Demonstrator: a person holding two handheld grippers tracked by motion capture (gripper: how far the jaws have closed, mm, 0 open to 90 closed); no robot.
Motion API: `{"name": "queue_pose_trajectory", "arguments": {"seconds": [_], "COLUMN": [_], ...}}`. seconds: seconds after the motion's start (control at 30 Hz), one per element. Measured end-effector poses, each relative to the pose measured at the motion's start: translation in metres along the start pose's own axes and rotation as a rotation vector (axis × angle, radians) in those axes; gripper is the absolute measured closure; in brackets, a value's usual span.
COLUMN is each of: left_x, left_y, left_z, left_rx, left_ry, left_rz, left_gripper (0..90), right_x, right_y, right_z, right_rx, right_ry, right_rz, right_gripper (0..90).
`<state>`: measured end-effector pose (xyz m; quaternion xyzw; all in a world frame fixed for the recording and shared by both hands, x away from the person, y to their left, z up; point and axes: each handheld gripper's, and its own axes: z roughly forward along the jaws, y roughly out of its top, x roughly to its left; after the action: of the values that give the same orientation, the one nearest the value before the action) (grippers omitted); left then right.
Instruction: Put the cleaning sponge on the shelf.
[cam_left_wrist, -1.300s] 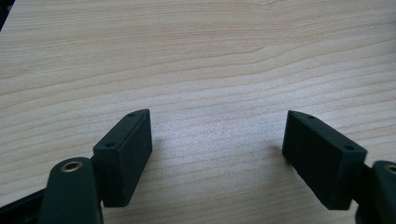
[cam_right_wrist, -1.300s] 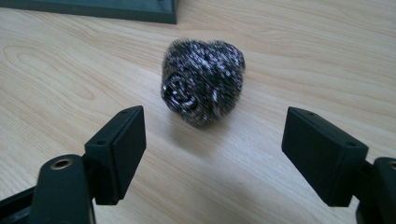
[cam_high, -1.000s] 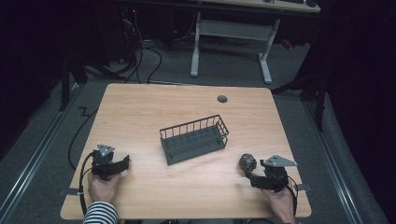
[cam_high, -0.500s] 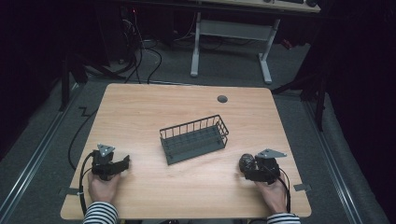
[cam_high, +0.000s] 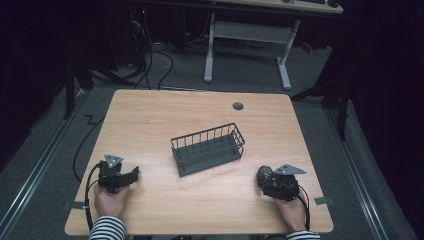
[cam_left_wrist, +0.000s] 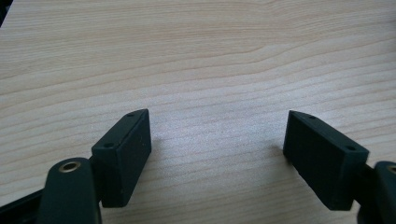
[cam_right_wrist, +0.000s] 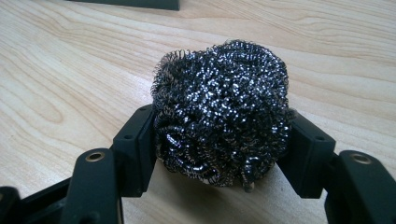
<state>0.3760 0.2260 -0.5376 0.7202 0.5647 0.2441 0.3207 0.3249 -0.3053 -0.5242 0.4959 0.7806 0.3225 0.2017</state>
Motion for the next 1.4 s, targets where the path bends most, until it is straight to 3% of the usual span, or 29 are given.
{"name": "queue_pose_trajectory", "arguments": {"seconds": [0.53, 1.03, 1.4], "left_x": [0.0, 0.0, 0.0], "left_y": [0.0, 0.0, 0.0], "left_z": [0.0, 0.0, 0.0], "left_rx": [0.0, 0.001, 0.001], "left_ry": [0.0, -0.003, -0.007], "left_rz": [0.0, -0.001, 0.0], "left_gripper": [23.6, 23.5, 23.1], "right_x": [0.003, 0.009, 0.023], "right_y": [0.005, 0.029, 0.056], "right_z": [-0.014, -0.028, -0.03], "right_rx": [-0.053, -0.115, -0.137], "right_ry": [0.042, 0.128, 0.18], "right_rz": [-0.012, -0.014, -0.069], "right_gripper": [37.4, 38.2, 38.2]}}
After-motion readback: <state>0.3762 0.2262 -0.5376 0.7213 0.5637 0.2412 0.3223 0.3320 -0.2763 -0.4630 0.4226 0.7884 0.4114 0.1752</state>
